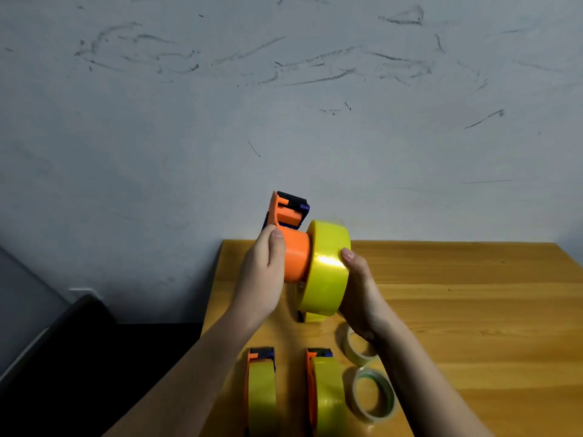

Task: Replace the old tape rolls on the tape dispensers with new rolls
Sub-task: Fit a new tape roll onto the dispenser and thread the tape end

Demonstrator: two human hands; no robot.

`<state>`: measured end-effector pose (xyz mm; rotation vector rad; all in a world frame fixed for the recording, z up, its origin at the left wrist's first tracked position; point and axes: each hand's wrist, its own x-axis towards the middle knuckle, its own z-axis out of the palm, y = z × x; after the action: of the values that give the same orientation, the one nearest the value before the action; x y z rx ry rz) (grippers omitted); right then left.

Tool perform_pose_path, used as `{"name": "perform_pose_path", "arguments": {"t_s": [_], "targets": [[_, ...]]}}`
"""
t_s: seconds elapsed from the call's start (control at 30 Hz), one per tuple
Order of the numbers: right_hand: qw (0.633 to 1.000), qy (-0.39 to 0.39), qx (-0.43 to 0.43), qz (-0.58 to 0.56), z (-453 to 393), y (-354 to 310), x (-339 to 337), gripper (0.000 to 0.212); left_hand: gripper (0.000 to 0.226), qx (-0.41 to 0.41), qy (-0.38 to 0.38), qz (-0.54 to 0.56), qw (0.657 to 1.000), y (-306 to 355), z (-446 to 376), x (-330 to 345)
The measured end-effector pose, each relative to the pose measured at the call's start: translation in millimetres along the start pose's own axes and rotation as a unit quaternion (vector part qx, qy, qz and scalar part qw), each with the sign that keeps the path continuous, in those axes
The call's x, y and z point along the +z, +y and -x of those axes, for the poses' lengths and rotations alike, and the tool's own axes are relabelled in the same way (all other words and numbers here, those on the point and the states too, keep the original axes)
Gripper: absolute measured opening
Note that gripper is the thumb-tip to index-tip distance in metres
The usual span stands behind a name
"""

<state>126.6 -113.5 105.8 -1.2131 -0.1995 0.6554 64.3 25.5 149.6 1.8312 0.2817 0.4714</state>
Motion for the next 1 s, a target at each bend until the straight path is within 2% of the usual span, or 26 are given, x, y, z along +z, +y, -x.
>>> {"name": "perform_pose_path", "arguments": {"t_s": [0.17, 0.27, 0.37, 0.47, 0.53, 0.6, 0.7, 0.8, 0.87, 0.97, 1.0], "targets": [[0.999, -0.043, -0.004, -0.026, 8.7, -5.3, -1.5, 0.112, 0.033, 0.059, -0.009, -0.091, 0.994, -7.4, -1.3, -1.7], [0.998, -0.058, 0.010, -0.036, 10.7, -6.3, 1.5, 0.110, 0.033, 0.045, -0.005, -0.088, 0.995, -3.8, -0.5, 1.0], [0.997, -0.066, 0.021, -0.038, 11.4, -4.4, 9.1, 0.103, 0.024, -0.037, -0.008, 0.004, 0.999, 1.4, 1.7, 5.6], [0.999, -0.033, 0.027, -0.002, 8.9, -1.9, 17.2, 0.116, 0.029, -0.124, -0.036, 0.151, 0.980, 1.3, 6.6, 14.0], [1.000, -0.018, 0.014, 0.020, 6.9, 0.7, 20.2, 0.121, 0.040, -0.144, -0.070, 0.234, 0.959, -0.8, 7.9, 17.1], [0.999, -0.009, -0.015, 0.037, 5.5, 4.4, 20.5, 0.118, 0.041, -0.126, -0.089, 0.282, 0.947, 1.1, 8.3, 14.1], [0.998, -0.023, -0.046, 0.031, 7.6, 4.5, 22.7, 0.118, 0.037, -0.083, -0.128, 0.266, 0.952, 2.8, 9.3, 10.6], [0.997, -0.041, -0.053, 0.032, 11.7, 4.1, 28.4, 0.121, 0.049, -0.091, -0.150, 0.249, 0.953, 2.1, 13.5, 11.7], [0.996, -0.041, -0.063, 0.037, 14.6, 6.8, 29.5, 0.120, 0.036, -0.092, -0.158, 0.245, 0.952, 1.1, 15.8, 11.2], [0.995, -0.008, -0.079, 0.052, 13.7, 2.0, 38.8, 0.102, 0.026, -0.088, -0.176, 0.225, 0.954, 3.9, 16.1, 7.1], [0.996, -0.003, -0.077, 0.053, 14.6, -0.4, 39.3, 0.112, 0.026, -0.093, -0.179, 0.214, 0.956, 2.3, 14.5, 5.7]]}}
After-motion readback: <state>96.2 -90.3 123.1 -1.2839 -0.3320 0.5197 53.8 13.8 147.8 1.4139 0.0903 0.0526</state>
